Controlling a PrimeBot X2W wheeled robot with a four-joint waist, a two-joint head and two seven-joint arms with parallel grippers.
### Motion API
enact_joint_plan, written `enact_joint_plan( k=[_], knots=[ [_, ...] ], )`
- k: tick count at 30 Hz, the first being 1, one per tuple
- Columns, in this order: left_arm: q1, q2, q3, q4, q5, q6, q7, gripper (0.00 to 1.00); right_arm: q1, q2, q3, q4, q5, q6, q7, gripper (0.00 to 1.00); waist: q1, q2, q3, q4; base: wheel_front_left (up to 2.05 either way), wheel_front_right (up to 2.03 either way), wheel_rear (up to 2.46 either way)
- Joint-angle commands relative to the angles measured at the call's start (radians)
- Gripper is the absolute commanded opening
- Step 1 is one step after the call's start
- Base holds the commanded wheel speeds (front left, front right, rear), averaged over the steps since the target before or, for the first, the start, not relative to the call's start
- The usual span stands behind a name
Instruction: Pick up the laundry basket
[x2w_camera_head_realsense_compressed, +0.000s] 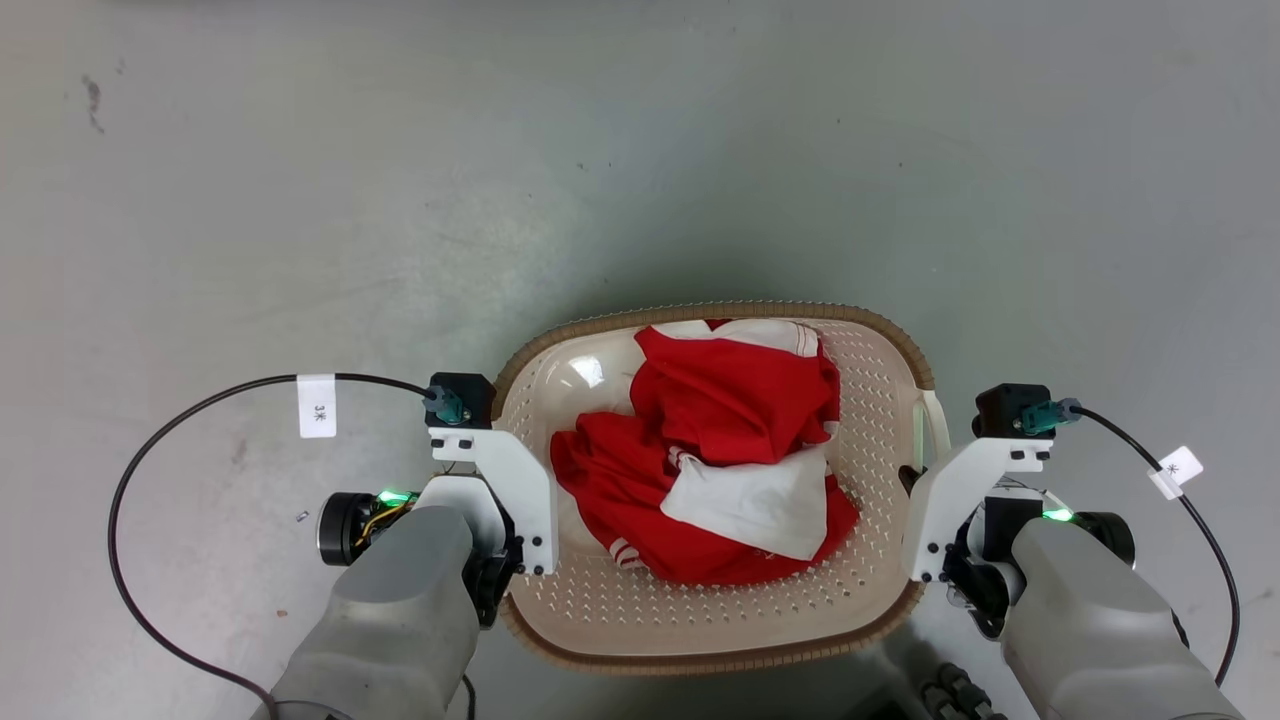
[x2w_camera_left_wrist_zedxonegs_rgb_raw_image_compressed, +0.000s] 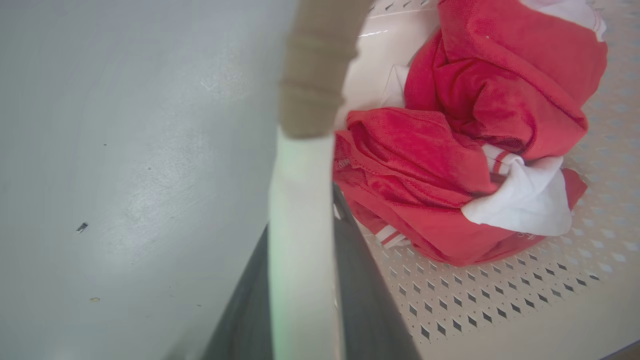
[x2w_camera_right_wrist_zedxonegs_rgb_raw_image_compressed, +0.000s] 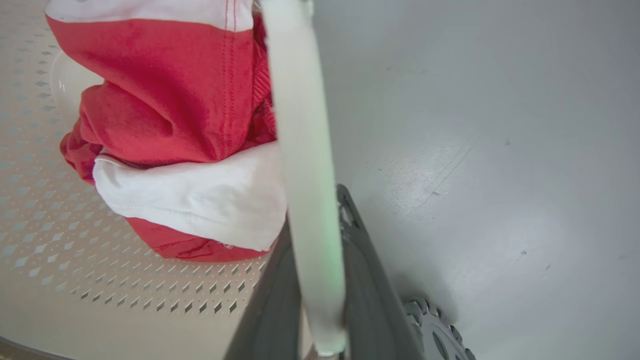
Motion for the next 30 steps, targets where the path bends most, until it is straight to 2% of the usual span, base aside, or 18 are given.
enact_joint_plan(
  k=[1,9,16,30],
  knots=[
    [0.002,-0.020,-0.010,-0.007,-0.006,-0.010,0.010,0.00,-0.018,0.014,0.006,-0.004,0.010,0.000,0.000,0.00,-0.0001,0.0000,-0.015,0.002,0.00,0.00,0.00],
    [0.012,-0.023,-0.046,-0.013,-0.047,-0.029,0.088,0.00,-0.014,0.017,0.063,-0.005,0.037,0.001,0.076,0.00,-0.0001,0.0000,-0.118,0.009,0.00,0.00,0.00],
    [0.035,-0.023,-0.069,-0.005,-0.086,-0.034,0.159,0.00,-0.008,0.007,0.074,-0.004,0.045,0.001,0.163,0.00,-0.0001,0.0000,-0.229,0.023,0.00,0.00,0.00],
    [0.090,-0.020,-0.083,0.022,-0.158,-0.042,0.259,0.00,0.047,-0.001,0.116,-0.006,0.100,0.001,0.343,0.00,-0.0001,0.0000,-0.471,0.095,0.00,0.00,0.00]
  ],
)
